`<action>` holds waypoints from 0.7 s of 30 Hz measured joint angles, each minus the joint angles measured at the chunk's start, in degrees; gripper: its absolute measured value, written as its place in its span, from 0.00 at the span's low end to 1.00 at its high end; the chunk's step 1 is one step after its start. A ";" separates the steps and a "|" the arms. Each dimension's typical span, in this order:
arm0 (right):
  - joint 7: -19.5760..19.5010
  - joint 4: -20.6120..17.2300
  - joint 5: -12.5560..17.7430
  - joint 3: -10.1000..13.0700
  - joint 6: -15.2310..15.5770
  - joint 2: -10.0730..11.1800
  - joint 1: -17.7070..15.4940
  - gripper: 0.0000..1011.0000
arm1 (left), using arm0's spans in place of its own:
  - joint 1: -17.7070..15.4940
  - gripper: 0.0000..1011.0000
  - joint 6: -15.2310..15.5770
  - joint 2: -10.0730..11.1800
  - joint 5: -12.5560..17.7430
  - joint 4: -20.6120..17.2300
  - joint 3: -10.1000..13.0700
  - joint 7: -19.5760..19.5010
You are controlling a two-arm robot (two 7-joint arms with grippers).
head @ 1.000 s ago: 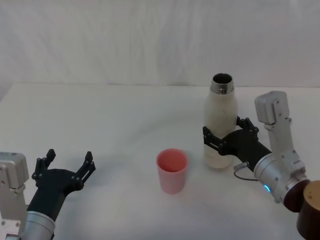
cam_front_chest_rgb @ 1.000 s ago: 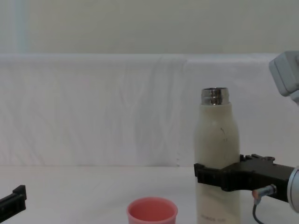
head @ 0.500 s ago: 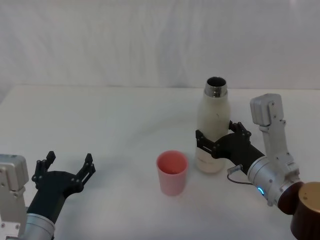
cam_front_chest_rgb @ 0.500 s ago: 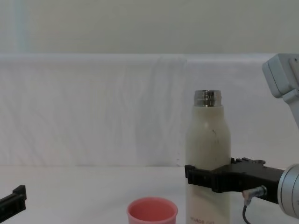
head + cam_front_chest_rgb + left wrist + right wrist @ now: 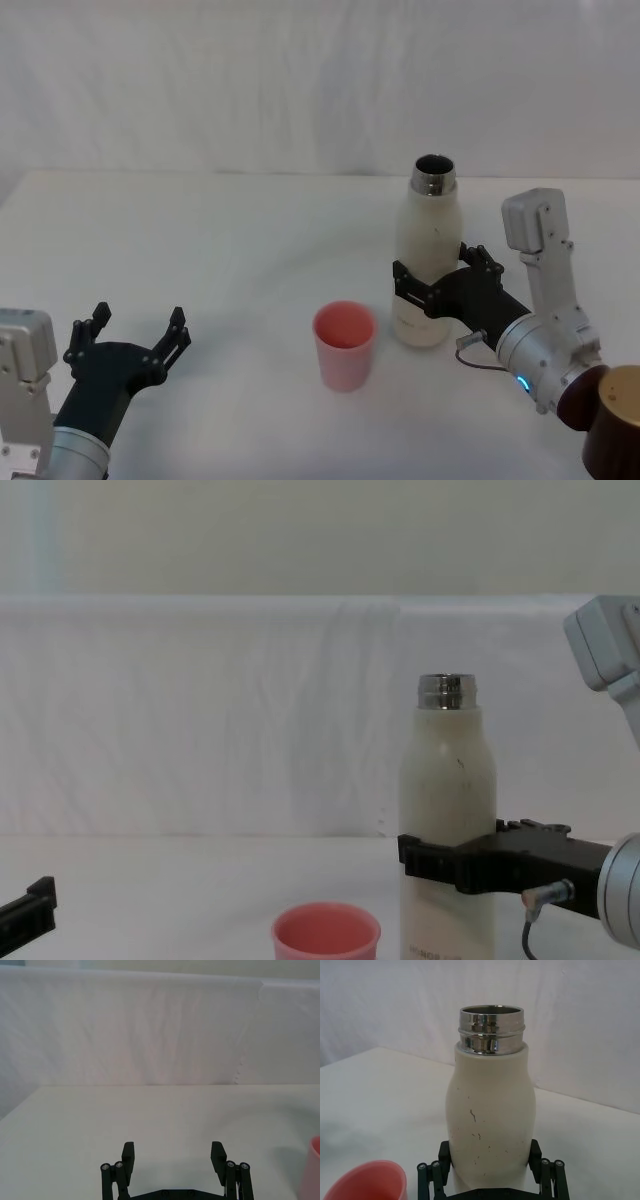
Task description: Grasp the thermos with one hand and pour water into the cup lid.
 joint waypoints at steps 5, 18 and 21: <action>-0.23 -0.01 0.51 -0.19 -0.01 0.24 -0.04 0.94 | 0.00 0.99 0.00 0.00 0.00 0.00 0.00 0.00; -0.53 0.06 1.71 -0.56 -0.15 0.87 -0.44 0.94 | 0.00 0.99 0.00 0.00 0.00 0.00 0.00 0.00; -0.67 0.05 2.08 -0.54 -0.17 0.97 -0.57 0.94 | 0.00 0.99 0.00 0.00 0.00 0.00 0.00 0.00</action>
